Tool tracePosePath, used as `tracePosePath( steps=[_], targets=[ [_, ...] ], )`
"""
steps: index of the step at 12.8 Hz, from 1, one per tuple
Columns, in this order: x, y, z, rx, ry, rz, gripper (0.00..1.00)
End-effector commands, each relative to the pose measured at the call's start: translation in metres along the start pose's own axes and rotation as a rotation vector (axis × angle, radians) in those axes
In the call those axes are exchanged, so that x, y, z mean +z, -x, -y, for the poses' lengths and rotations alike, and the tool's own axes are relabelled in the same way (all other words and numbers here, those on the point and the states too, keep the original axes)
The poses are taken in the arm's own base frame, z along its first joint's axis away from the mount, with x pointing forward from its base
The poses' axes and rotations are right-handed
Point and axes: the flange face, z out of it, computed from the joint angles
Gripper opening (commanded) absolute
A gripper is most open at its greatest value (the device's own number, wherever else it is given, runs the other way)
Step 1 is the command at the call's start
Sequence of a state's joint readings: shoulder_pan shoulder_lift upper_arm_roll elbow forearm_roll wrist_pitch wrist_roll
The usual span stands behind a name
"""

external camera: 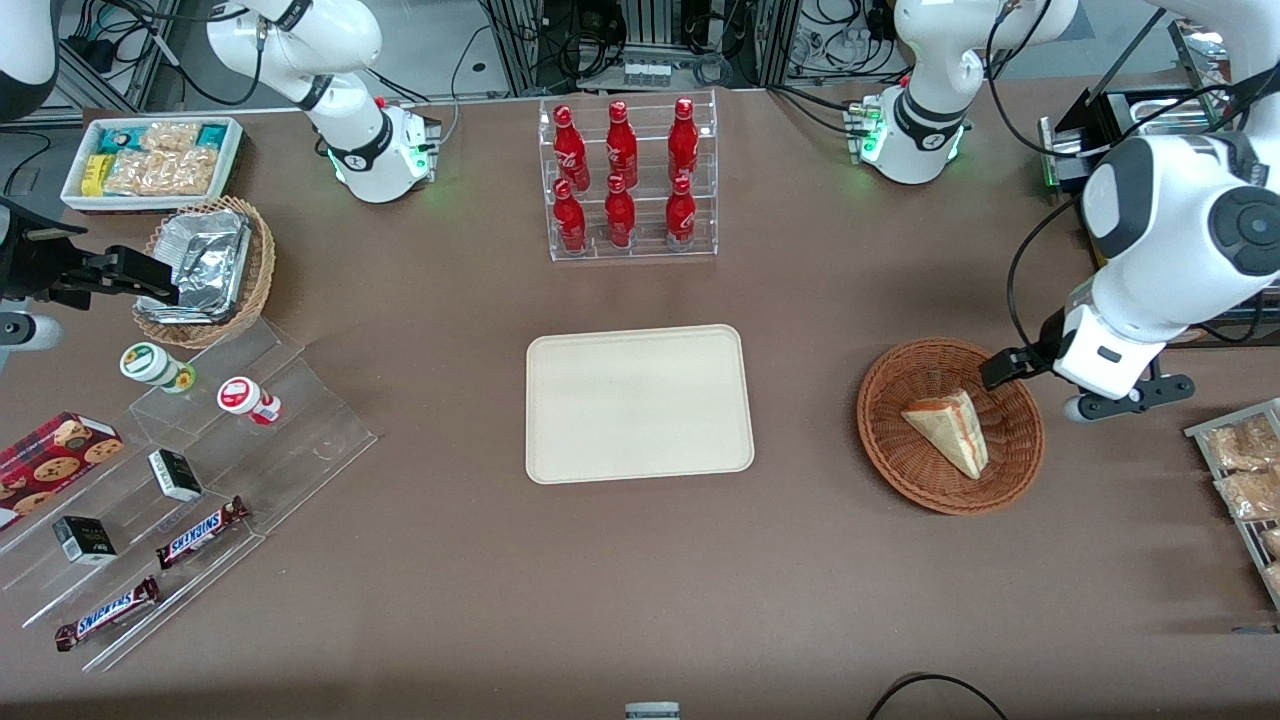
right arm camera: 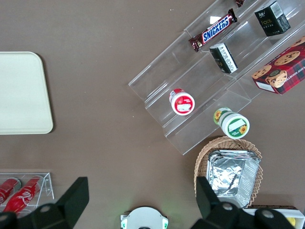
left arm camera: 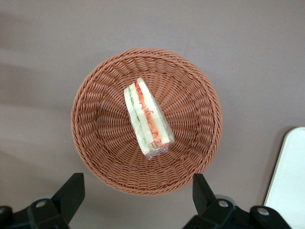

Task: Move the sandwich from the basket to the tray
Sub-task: 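Move the left gripper over the wicker basket above the wrapped sandwich, then lower the open left gripper around the sandwich and close it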

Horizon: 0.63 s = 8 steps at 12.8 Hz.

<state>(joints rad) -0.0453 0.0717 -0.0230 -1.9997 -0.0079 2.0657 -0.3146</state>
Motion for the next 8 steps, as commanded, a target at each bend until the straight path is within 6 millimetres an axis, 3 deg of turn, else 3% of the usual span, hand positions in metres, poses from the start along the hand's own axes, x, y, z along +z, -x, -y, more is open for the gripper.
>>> tracePosePath(
  steps=[1,4,8],
  targets=[
    [0.019,0.017,0.001,-0.087,0.006,-0.045,1.00],
    [0.051,0.028,-0.003,-0.119,0.018,-0.070,1.00],
    [0.071,0.030,-0.007,-0.131,0.007,-0.043,1.00]
  ],
)
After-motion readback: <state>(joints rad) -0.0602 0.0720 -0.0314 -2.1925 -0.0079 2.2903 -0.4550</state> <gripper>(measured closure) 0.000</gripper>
